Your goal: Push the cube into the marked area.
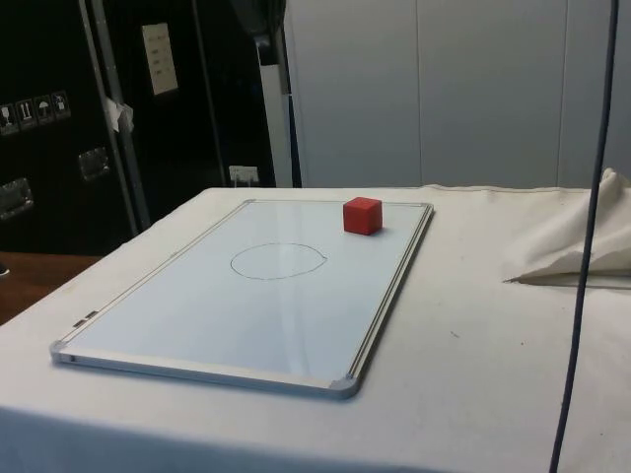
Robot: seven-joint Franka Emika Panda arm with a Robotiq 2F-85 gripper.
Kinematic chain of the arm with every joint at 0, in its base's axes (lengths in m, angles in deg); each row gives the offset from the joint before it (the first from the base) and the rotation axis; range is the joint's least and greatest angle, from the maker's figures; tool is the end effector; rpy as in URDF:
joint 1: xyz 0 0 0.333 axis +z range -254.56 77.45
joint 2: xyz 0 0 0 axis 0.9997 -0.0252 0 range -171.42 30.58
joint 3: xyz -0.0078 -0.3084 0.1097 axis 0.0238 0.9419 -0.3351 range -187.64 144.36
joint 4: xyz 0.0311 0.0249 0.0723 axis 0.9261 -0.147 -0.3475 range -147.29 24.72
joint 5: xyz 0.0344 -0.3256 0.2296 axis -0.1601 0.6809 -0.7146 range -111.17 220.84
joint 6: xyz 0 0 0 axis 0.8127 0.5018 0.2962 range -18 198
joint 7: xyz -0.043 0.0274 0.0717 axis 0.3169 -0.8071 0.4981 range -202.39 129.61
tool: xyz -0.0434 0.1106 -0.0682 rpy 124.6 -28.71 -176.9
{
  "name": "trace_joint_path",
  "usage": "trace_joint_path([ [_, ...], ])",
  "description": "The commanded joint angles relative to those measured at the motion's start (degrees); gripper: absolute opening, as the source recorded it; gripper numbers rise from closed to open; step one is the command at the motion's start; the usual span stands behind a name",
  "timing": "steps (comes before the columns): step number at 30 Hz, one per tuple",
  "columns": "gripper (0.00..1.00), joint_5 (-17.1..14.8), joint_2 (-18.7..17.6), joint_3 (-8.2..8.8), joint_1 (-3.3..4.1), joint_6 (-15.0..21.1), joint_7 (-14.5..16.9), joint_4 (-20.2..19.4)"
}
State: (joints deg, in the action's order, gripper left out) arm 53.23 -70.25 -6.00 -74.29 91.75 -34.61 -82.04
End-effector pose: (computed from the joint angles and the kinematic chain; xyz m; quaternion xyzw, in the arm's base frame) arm 0.5603 -0.0107 0.4606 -0.9998 0.0012 0.0157 0.0140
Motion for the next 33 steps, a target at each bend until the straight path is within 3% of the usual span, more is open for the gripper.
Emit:
trace_joint_path([
  [1, 0.0, 0.6, 1.1, 0.11, -0.11, 1.6, 0.1, -1.2],
  [3, 0.0, 0.8, 2.2, 0.4, -0.23, 3.0, 0.5, -2.7],
  [4, 0.0, 0.5, 1.4, 0.23, -0.11, 1.7, 0.2, -1.8],
  [12, 0.0, 0.9, 4.0, 2.12, -0.57, 7.6, 2.4, -7.8],
  [13, 0.0, 0.6, 3.5, 2.18, -0.4, 6.8, 2.3, -7.2],
  [21, 0.0, 0.7, 4.4, 5.5, -0.97, 13.2, 6.2, -13.3],
  [23, 0.0, 0.6, 4.2, 5.21, -0.69, 12.0, 5.6, -12.5],
  [24, 0.0, 0.7, 4.4, 6.3, -0.97, 14.3, 7.0, -14.3],
  [33, 0.0, 0.2, 3.2, 10.26, -1.03, 19.1, 11.3, -17.9],
])
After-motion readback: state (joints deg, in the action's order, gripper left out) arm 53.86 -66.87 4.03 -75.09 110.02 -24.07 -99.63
